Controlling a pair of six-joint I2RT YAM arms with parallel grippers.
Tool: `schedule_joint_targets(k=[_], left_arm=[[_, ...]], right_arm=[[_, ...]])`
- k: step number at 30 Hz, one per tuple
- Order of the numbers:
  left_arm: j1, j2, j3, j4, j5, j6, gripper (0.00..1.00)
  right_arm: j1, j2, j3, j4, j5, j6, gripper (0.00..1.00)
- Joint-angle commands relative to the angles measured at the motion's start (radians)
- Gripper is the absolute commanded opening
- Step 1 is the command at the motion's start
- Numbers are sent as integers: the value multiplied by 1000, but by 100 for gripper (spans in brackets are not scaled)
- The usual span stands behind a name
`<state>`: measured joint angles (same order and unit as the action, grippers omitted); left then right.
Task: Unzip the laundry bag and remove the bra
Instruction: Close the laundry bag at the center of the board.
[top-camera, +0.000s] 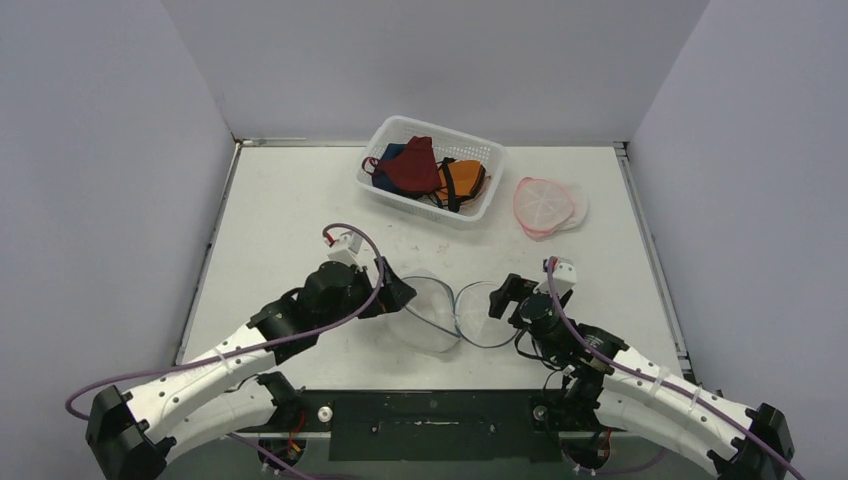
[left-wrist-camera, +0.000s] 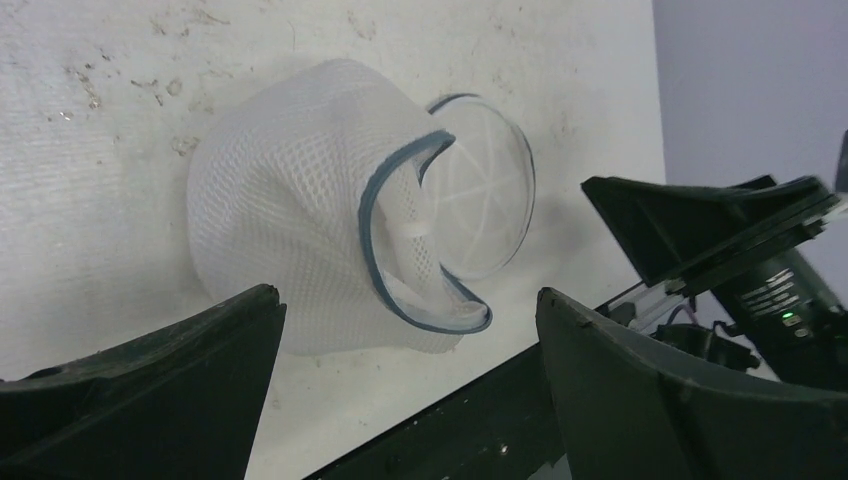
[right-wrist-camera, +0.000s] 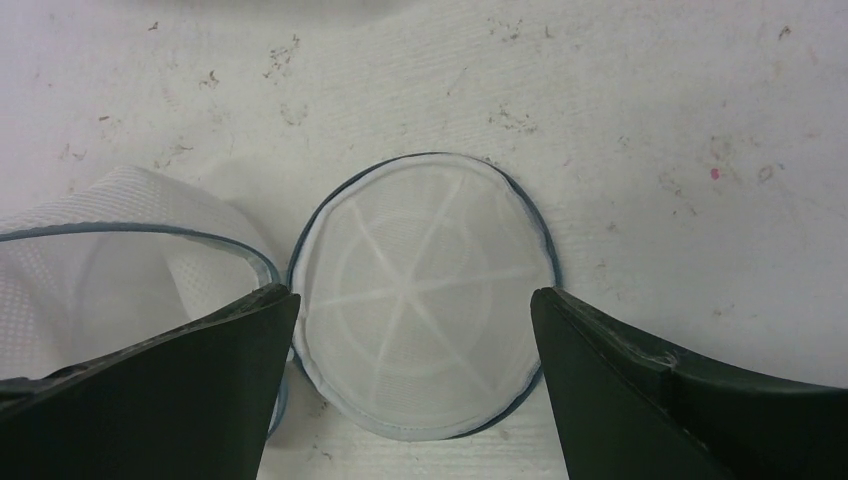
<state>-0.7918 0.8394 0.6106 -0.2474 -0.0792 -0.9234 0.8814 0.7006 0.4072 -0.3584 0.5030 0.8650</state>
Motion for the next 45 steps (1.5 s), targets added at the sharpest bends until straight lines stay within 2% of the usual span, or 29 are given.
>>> schedule_joint_targets(k=[1,3,8,12,15,24,26,31,33,38,45], left_arm=[[-122,71,124,-105,-217,61,97],[-134,132,163,-145,-264,104,98],[-148,229,255,-235,-393,186,82],[-147,279,297,-254,-419,235,60],[-148,320,314,-259,-405,250,50],[-160,387,316,-205,-342,251,51],[-160,404,314,-201,-341,254,48],[-164,409,249,-177,-369,239,13],[-165,391,211,-162,-370,219,7],[-165,345,142,-147,-384,182,4],[-165,291,91,-136,-379,164,3]], right_arm=[[-13,-62,-13,-17,-33,94,90],[-13,-68,-20,-70,-20,123,90],[-12,-61,3,-167,25,181,91],[-13,-15,5,-158,9,184,92],[-13,23,-5,-136,-8,196,92],[-13,-17,-21,-141,20,238,93],[-13,-23,-17,-174,47,268,93],[-14,-61,-47,-167,81,314,96],[-15,-48,-56,-146,75,313,97],[-25,31,-90,-56,18,311,100],[-63,91,-142,53,-13,314,87]])
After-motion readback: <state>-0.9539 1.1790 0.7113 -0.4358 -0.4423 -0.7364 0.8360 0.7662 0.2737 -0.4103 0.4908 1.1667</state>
